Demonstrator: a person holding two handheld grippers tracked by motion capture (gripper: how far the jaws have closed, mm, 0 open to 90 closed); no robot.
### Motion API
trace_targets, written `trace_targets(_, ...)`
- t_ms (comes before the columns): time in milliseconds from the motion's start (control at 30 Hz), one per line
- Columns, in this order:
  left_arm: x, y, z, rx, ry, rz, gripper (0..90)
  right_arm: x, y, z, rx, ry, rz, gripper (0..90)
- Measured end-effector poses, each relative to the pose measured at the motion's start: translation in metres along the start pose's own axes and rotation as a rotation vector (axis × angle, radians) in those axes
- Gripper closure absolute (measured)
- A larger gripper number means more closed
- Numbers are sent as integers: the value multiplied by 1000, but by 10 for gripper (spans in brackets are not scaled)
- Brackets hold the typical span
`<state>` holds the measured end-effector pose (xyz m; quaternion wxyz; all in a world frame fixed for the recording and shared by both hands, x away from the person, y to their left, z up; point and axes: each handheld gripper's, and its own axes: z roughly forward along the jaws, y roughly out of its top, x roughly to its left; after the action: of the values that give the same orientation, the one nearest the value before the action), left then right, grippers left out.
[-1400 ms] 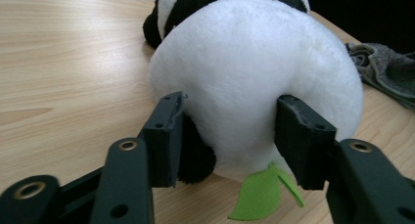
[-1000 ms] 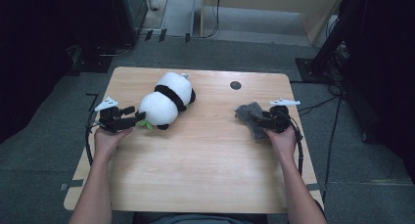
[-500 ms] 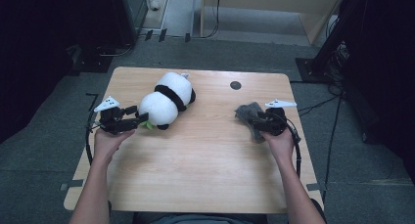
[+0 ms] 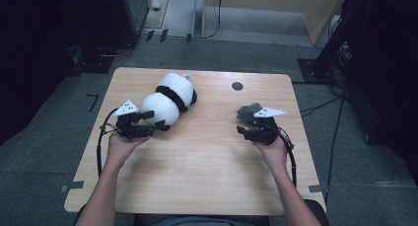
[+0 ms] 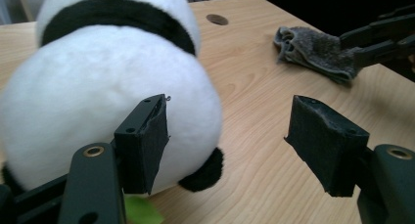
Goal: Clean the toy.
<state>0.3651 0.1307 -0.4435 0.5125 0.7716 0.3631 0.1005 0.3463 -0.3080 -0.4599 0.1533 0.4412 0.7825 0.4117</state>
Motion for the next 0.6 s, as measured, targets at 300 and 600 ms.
trace_targets(300, -28, 1, 18, 28, -55, 51, 312, 20, -3, 8, -9, 56, -26, 435)
trace_targets(600, -50, -3, 42, 56, -108, 49, 311, 36, -9, 24, 22, 133, -35, 440)
